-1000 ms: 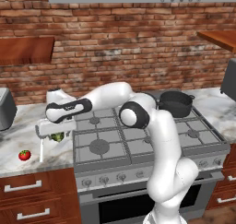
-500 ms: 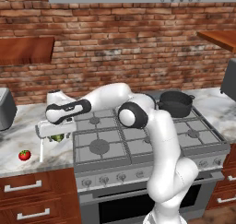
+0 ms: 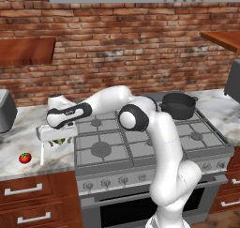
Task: Put the tomato and broccoli in the pot. Retrieve the spatula and lightly stir the vegetables in the pot.
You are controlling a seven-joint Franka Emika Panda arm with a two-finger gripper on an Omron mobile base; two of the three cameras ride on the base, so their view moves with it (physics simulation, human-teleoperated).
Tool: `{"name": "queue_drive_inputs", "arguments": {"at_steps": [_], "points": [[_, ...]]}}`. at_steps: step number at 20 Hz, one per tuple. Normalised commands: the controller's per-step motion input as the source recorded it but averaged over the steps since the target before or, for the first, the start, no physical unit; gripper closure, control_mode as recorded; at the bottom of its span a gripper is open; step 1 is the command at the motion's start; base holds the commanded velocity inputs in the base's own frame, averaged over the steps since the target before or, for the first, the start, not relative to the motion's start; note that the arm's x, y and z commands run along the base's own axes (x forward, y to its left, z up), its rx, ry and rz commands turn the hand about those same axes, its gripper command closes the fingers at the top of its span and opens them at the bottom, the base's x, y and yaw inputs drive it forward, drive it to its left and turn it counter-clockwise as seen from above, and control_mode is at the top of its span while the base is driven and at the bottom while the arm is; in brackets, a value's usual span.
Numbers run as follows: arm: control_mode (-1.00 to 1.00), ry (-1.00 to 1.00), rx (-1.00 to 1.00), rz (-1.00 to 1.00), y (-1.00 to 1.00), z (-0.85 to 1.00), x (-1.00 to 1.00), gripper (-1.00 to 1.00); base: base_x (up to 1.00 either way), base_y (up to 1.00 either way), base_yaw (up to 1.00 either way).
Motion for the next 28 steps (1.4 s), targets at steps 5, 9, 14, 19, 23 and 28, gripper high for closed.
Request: {"name": "queue_drive_inputs", "arguments": {"at_steps": [5, 9, 14, 19, 23, 28], "points": [[-1.0, 0.0, 0.0, 0.0, 0.0, 0.0, 0.0, -1.0, 0.0, 0.0, 0.0], [-1.0, 0.0, 0.0, 0.0, 0.0, 0.0, 0.0, 1.0, 0.0, 0.0, 0.0], [-1.0, 0.0, 0.0, 0.0, 0.0, 0.0, 0.0, 1.0, 0.0, 0.0, 0.0], [-1.0, 0.0, 0.0, 0.0, 0.0, 0.04, 0.0, 1.0, 0.0, 0.0, 0.0], [-1.0, -0.02, 0.0, 0.0, -0.29, 0.35, -0.27, 1.0, 0.0, 0.0, 0.0], [-1.0, -0.11, 0.0, 0.0, -0.55, 0.39, -0.43, 1.0, 0.0, 0.0, 0.0]]}}
